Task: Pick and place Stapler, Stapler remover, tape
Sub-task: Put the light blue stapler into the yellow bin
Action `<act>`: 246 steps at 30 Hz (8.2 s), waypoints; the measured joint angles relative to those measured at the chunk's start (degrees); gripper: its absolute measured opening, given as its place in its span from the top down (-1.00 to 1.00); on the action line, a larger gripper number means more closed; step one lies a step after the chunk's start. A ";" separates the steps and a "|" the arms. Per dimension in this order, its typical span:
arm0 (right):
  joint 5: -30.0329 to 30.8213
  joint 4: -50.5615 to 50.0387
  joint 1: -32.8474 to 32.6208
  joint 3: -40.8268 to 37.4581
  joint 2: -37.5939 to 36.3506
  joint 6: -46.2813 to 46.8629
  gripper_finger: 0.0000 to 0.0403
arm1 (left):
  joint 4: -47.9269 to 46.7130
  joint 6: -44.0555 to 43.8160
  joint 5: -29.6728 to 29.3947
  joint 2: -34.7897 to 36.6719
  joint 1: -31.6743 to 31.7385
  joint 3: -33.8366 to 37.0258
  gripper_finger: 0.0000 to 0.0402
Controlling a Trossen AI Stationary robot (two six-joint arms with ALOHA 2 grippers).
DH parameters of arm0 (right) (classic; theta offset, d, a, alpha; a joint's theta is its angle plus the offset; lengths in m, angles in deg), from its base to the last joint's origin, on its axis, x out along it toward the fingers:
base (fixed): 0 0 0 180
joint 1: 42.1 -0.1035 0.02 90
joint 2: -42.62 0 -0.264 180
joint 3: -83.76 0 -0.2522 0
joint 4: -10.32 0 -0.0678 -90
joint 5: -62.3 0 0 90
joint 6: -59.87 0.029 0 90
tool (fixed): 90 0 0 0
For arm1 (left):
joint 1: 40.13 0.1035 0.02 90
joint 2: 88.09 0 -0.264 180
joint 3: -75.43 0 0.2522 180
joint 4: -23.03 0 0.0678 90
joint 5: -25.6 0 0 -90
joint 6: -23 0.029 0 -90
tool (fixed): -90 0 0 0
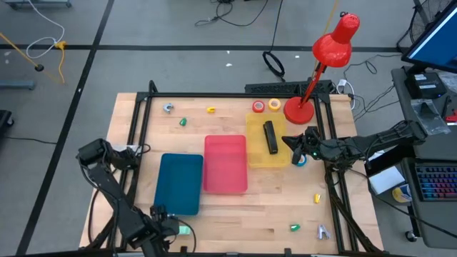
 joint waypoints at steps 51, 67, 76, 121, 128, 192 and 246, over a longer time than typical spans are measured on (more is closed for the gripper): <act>0.02 0.02 0.02 0.00 0.02 0.04 0.99 | -2.55 -3.33 9.69 -7.57 4.81 -11.54 0.39; -13.01 6.75 0.04 0.00 0.44 -2.67 0.98 | -14.28 13.63 -4.05 -7.53 16.88 -27.67 0.39; -27.31 24.29 0.02 0.02 8.22 -18.86 0.98 | -16.44 30.93 -5.33 -7.53 25.99 -31.11 0.39; -31.41 14.48 1.96 25.49 35.80 -30.65 -0.45 | -15.48 51.61 -2.12 -7.53 43.25 -36.81 0.39; -34.49 15.51 4.15 25.42 38.67 -29.76 -0.45 | -15.94 52.10 -2.22 -7.53 43.77 -36.81 0.39; -34.05 0.90 5.73 36.65 46.31 -33.90 0.41 | -19.50 51.50 -4.23 -7.55 44.41 -36.81 -0.81; 3.18 -14.09 15.42 28.39 50.54 10.47 0.40 | -7.54 36.16 -13.30 19.37 41.36 -9.41 -0.84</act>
